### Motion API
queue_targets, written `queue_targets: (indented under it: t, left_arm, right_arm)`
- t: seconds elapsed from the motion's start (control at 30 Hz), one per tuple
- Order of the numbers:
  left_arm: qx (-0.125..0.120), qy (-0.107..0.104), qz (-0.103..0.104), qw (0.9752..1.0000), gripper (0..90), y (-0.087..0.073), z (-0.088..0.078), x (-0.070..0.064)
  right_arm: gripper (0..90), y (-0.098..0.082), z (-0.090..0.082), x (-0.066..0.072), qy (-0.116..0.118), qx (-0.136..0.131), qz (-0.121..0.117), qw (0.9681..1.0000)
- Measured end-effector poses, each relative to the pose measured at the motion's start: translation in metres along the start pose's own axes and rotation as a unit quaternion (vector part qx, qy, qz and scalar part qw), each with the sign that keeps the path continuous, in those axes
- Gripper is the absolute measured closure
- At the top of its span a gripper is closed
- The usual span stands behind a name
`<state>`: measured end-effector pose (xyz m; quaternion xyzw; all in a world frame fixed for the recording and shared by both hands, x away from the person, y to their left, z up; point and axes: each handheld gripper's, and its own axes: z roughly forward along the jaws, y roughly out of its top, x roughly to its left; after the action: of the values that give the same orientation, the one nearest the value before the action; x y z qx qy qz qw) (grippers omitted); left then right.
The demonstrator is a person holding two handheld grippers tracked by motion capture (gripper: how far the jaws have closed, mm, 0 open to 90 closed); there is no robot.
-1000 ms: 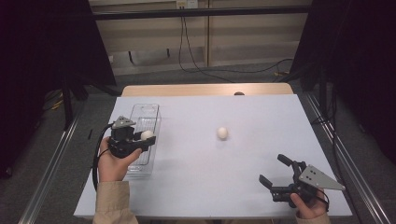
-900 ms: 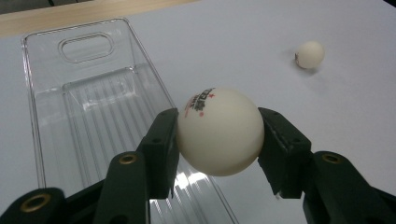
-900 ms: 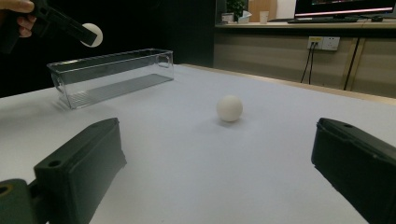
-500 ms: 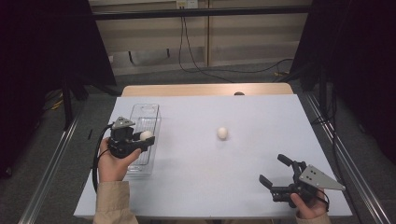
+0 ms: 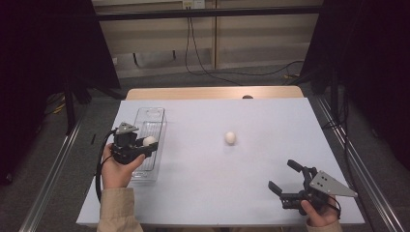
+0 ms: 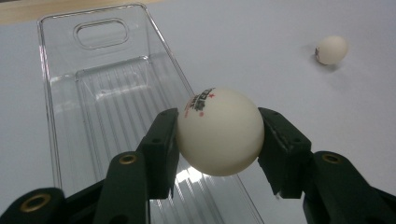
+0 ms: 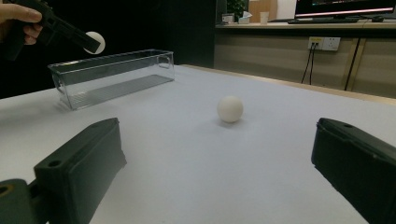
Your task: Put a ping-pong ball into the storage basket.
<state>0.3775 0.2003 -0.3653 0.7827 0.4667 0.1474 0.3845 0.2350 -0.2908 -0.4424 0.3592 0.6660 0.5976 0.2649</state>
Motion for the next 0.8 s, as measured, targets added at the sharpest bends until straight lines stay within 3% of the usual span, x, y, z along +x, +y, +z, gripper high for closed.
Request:
queue_targets:
  t: [0.8]
  left_arm:
    - [0.006, 0.026, -0.005, 0.9996, 50.9, -0.0064, 0.0040, 0.0069]
  right_arm:
    - [1.3, 0.0002, -0.0001, 0.0002, 0.000, -0.001, 0.001, 1.0000]
